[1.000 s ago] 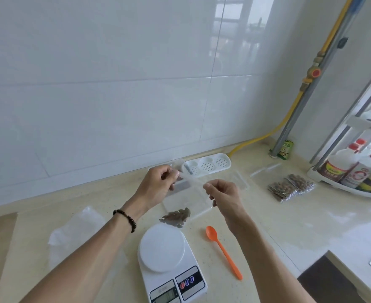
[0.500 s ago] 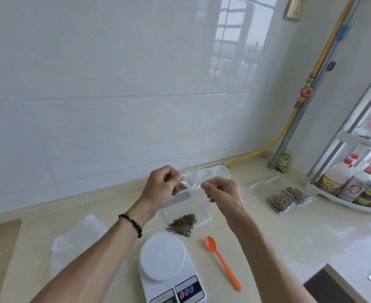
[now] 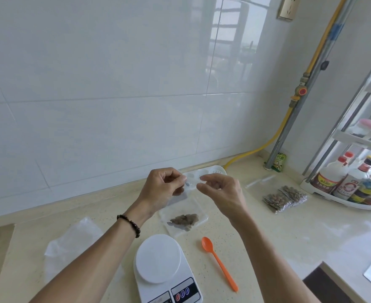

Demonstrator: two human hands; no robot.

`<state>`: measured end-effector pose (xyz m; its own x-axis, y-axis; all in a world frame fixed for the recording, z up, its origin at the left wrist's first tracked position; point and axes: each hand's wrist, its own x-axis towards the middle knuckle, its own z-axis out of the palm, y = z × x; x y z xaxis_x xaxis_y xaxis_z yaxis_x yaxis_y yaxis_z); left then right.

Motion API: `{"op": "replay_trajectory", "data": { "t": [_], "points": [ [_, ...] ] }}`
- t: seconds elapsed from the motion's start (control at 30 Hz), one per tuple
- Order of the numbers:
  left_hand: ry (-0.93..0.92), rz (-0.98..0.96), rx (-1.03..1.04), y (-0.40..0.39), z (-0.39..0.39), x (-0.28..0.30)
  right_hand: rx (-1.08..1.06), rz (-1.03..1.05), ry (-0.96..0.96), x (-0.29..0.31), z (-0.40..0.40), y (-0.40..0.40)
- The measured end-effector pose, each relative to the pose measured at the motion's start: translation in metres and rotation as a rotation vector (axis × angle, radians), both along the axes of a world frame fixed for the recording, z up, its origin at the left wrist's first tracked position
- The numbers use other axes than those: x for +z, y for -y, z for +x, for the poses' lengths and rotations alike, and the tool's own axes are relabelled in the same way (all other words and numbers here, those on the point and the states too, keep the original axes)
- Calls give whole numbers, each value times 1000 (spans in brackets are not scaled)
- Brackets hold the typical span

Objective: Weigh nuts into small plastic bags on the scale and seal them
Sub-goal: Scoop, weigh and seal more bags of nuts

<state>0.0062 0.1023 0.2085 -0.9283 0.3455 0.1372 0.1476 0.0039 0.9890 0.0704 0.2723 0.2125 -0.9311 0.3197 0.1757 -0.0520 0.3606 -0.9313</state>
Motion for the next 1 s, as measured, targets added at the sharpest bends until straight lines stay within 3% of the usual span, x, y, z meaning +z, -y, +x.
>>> {"op": "replay_trajectory", "data": {
  "t": [0.23, 0.4, 0.57, 0.8, 1.0],
  "points": [
    [-3, -38, -68, -12, -9, -1, 34, 148, 52, 6, -12, -8],
    [-46, -144, -84, -26, -17, -10, 114, 58, 87, 0, -17, -16],
    [-11, -96, 31, -44, -31, -14, 58, -114, 102, -14, -19, -49],
    [22, -141, -106, -83, -55, -23, -8, -55, 114, -26, -40, -94],
    [-70, -268, 9, -148, -80, -29, 29, -158, 109, -33, -72, -151]
  ]
}}
